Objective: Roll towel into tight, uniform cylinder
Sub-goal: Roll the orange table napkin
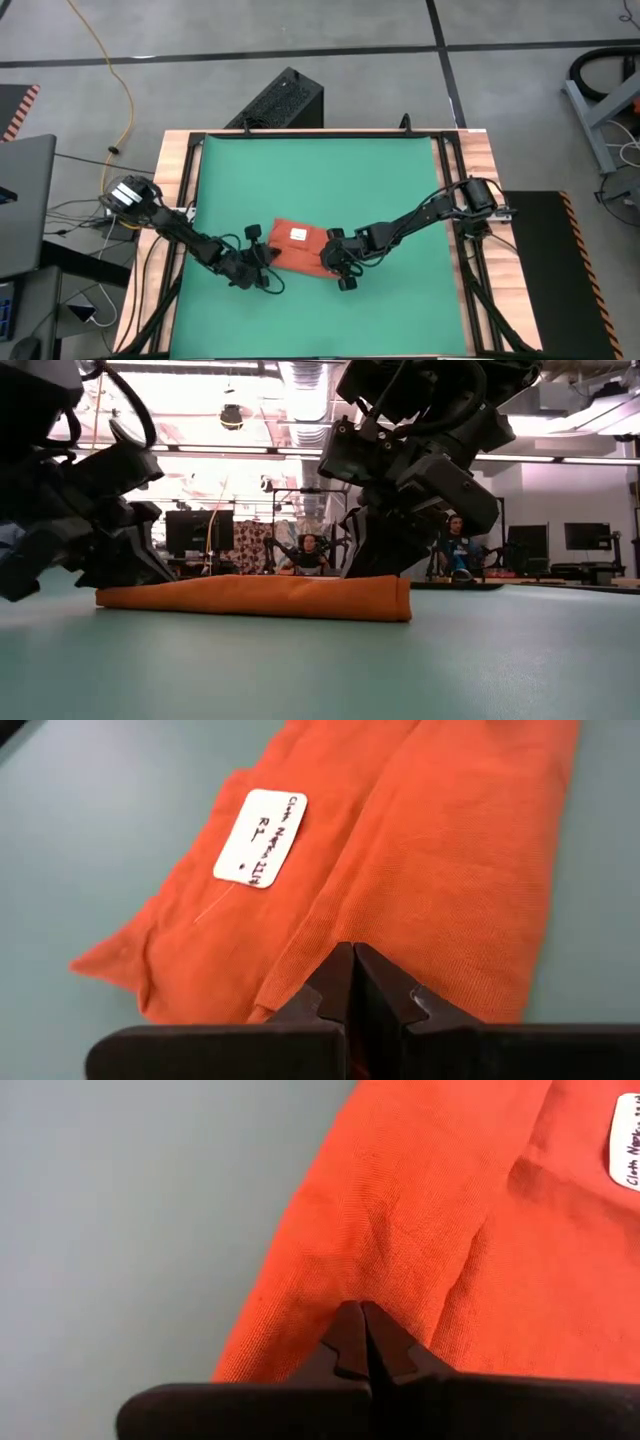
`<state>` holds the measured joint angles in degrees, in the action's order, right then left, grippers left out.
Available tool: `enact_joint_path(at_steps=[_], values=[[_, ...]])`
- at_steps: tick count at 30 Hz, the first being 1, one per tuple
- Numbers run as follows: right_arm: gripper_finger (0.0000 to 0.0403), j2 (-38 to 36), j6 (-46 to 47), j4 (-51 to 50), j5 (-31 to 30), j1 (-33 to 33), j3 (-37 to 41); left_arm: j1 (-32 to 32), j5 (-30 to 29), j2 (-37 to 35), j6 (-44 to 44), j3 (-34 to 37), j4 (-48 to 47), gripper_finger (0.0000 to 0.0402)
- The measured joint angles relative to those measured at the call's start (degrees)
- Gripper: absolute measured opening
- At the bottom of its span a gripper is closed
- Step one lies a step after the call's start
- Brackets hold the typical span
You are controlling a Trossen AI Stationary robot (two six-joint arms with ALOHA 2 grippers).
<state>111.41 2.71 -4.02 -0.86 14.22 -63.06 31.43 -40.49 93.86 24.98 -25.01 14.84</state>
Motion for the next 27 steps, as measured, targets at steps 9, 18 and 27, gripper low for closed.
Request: enact_joint_path(at_steps=[9, 18, 27], values=[[0.0, -11.31, -2.07, -2.99, -9.77, 2.22, 0.11, 0.74, 0.51, 0.47, 5.95, -0.67, -4.63, 0.0], [0.0007, -30.44, -2.38, -3.05, -17.58, 11.64, 9.52, 0.82, 1.53, 0.5, 6.18, -0.57, -4.74, 0.0], [0.0078, -27.89, 0.84, 33.91, -33.07, 20.13, 30.08, 0.65, 0.56, 0.57, 6.15, -0.44, -2.17, 0.0]])
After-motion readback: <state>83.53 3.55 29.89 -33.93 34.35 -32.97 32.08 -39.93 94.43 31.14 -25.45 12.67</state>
